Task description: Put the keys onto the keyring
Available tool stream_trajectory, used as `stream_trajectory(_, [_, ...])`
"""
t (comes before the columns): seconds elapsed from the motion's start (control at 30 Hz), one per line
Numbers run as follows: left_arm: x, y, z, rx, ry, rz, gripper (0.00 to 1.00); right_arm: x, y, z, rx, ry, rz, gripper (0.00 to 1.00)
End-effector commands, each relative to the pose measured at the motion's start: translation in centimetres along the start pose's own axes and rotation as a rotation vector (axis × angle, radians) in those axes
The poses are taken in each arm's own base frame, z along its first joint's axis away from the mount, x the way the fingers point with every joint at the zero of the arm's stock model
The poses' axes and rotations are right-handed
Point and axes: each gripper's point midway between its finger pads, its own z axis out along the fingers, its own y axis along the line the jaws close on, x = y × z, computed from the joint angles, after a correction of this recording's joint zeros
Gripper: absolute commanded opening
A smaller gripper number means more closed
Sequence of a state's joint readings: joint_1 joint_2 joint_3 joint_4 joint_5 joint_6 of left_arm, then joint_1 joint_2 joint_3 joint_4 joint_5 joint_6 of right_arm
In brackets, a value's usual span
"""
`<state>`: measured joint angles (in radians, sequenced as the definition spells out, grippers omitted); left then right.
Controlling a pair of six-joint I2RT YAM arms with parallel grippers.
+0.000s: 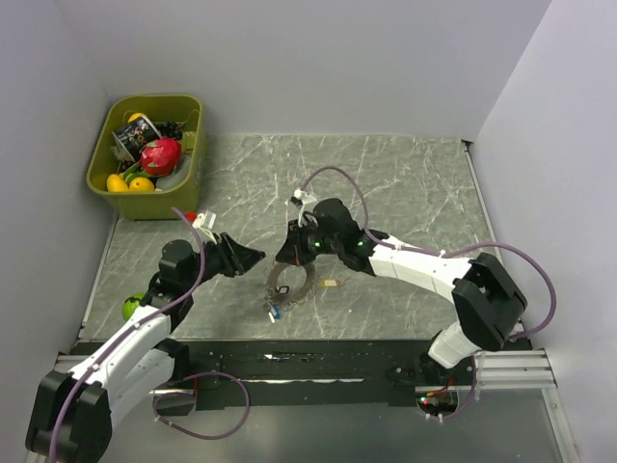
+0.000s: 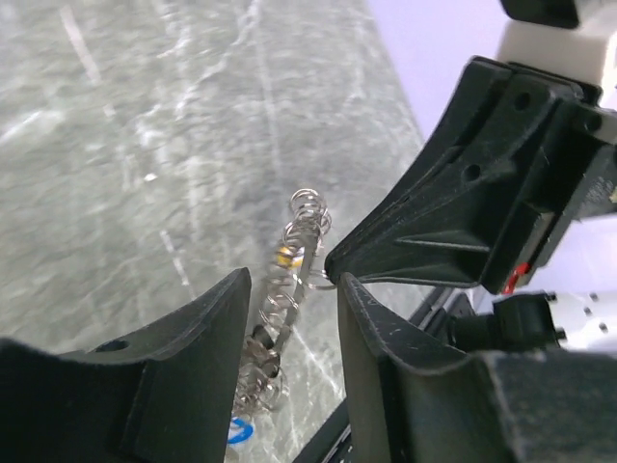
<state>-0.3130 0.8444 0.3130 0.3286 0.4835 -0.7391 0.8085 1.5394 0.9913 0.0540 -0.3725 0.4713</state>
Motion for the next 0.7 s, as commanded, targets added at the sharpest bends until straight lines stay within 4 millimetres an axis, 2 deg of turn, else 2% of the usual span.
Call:
stream_trajectory(0.0, [-1.3,-3.9,-1.0,0.189,-0.054,0.128,0.46,-3.8,4.9,-3.2,-0.189,-0.14,-0.131,0.0])
stream_trajectory(0.17, [-2.3,-6.6,-2.4,0.284,-0.099,0.206,0.44,-3.9,7.5,-5.5,-0.31,-0.156,-0.244,0.0])
stream_trajectory(0.2, [-2.5,-7.0,-2.6,0.295,-0.104,0.217,0.44,-4.0,8.6,-6.5,-0.353,-0.165,-0.271,0.0])
stream_trajectory(0.33, [-3.3,-9.2,-3.7,0.361,-0.123,0.271,0.42,-3.7,9.8,-8.3,-0.413,-0.183,-0.355,0.0])
stream_trajectory(0.4, [-3.9,-9.6,-4.1,0.355,-0.144,0.276,0.41,-3.9,9.6,-8.7,-0.39,-0.196,-0.373,0.0])
stream_trajectory(0.47, [-4.3,-9.4,-4.1,0.327,-0.16,0.27,0.4,-4.1,8.6,-8.5,-0.323,-0.191,-0.363,0.0])
stream_trajectory(0.53, [-4.6,-8.4,-3.9,0.263,-0.176,0.238,0.4,-4.4,7.8,-7.8,-0.275,-0.179,-0.345,0.0])
stream_trajectory(0.6, [-5.1,-7.4,-3.8,0.198,-0.196,0.195,0.41,-3.8,5.6,-6.2,-0.182,-0.13,-0.297,0.0])
stream_trajectory(0.67, [-5.4,-5.0,-3.4,0.072,-0.217,0.136,0.42,-4.3,4.2,-5.2,-0.102,-0.113,-0.253,0.02])
